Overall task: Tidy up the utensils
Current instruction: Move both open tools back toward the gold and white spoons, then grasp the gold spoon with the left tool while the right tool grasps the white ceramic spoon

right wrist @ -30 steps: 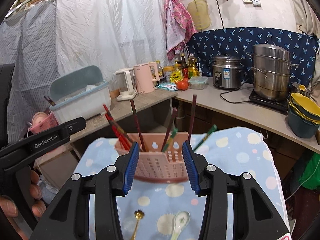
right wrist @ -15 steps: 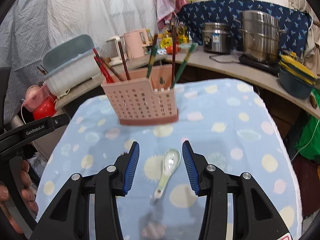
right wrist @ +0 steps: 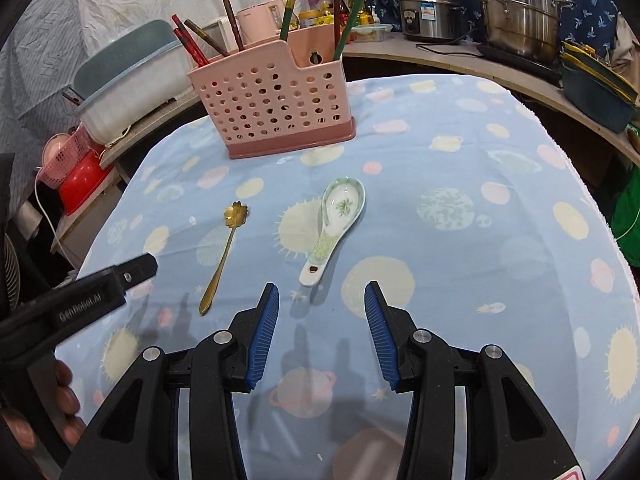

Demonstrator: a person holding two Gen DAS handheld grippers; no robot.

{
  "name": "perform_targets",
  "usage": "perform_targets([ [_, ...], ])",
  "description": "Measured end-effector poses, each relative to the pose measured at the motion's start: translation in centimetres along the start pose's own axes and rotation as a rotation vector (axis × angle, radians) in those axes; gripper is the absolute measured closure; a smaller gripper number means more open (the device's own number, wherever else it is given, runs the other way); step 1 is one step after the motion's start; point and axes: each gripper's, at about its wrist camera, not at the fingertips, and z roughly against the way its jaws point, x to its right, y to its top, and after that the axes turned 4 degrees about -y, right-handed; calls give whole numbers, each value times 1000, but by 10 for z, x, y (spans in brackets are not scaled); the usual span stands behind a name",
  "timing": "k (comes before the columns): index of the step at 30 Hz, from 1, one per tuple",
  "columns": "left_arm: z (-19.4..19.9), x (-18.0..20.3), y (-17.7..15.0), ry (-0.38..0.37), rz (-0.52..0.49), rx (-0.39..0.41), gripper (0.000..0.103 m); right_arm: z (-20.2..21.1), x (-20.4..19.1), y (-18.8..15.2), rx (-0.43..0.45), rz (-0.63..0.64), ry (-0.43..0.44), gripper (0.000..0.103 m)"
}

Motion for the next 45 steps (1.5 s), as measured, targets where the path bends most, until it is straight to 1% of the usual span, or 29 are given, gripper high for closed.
perform_targets([
  [3,-6,4,-7,-14,0,-22,52,-4,-1,2,-4,-6,6,59],
  [9,-17,5,-14,-16,-9,-54,52,-15,0,5,-23,-32,27,60],
  [17,-25,11,-10,-38,-19,-66,52,-26,9,20,-21,-56,17,60],
  [21,-32,12,0,-55,-12,-68,52,-32,13,34,-7,-57,6,60],
  [27,-49,13,24,-45,5,-63,52,-49,15,54,-8,-50,-3,60],
  [32,-66,13,45,-70,34,-66,52,-63,22,66,-11,-63,-7,60],
  [35,-76,17,54,-79,24,-63,52,-72,24,72,-18,-59,-3,64],
  [36,-79,18,57,-79,19,-64,53,-75,24,74,-23,-53,-3,67],
  [38,-85,19,60,-86,16,-68,54,-81,24,75,-31,-48,0,69],
  [41,-92,22,62,-98,3,-75,56,-87,23,75,-40,-41,8,71],
  [45,-95,24,61,-106,-11,-76,59,-93,24,73,-56,-41,18,78],
])
